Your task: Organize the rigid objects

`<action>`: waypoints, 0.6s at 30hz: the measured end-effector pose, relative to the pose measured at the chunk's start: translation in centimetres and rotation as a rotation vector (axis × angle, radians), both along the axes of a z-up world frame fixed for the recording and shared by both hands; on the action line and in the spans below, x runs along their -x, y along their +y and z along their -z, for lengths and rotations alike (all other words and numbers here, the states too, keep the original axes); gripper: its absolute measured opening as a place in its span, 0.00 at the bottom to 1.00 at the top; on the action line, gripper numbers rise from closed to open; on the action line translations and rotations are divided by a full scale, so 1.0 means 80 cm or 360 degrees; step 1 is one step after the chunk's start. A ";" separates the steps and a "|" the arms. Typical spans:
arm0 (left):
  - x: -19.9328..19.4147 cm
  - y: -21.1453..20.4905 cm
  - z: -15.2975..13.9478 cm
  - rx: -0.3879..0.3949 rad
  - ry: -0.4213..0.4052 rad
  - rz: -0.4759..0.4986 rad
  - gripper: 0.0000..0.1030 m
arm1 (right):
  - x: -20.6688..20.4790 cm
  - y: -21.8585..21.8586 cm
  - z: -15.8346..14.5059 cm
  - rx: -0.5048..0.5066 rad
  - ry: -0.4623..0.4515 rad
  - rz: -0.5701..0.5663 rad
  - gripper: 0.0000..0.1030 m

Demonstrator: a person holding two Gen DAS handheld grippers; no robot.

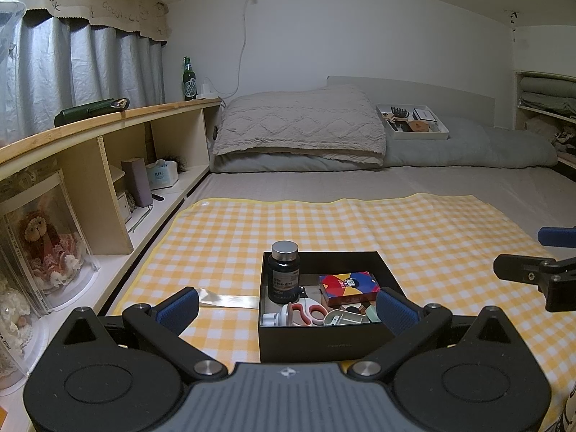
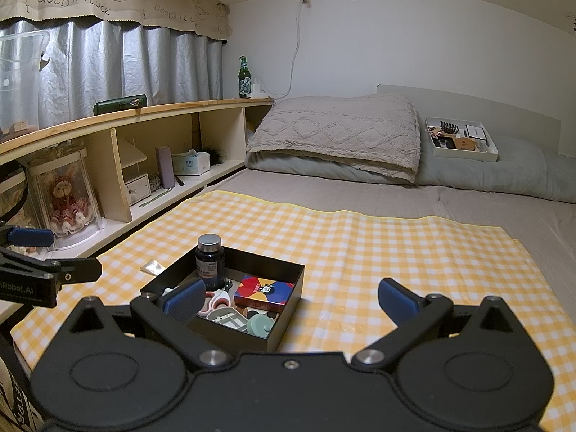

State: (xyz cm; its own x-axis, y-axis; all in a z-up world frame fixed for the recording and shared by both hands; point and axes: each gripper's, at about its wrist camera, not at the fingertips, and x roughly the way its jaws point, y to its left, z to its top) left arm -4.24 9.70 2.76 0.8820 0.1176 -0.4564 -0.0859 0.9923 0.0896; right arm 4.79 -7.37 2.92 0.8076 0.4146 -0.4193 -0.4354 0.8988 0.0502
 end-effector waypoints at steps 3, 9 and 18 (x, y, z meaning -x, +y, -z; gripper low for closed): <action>0.000 0.000 0.000 -0.0001 -0.0001 0.0000 1.00 | 0.000 0.000 0.000 0.0000 -0.0001 0.0000 1.00; 0.000 0.001 0.000 -0.0001 -0.0003 0.0000 1.00 | 0.000 0.000 0.000 0.0000 0.0000 0.0000 1.00; 0.001 0.003 -0.002 0.0001 0.0004 -0.0012 1.00 | 0.001 0.001 0.001 0.0000 -0.0001 0.0000 1.00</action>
State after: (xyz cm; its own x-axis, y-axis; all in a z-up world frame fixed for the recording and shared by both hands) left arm -4.35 9.91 2.94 0.8801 0.1238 -0.4584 -0.0930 0.9916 0.0894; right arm 4.74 -7.31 2.87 0.8080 0.4144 -0.4189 -0.4353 0.8989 0.0497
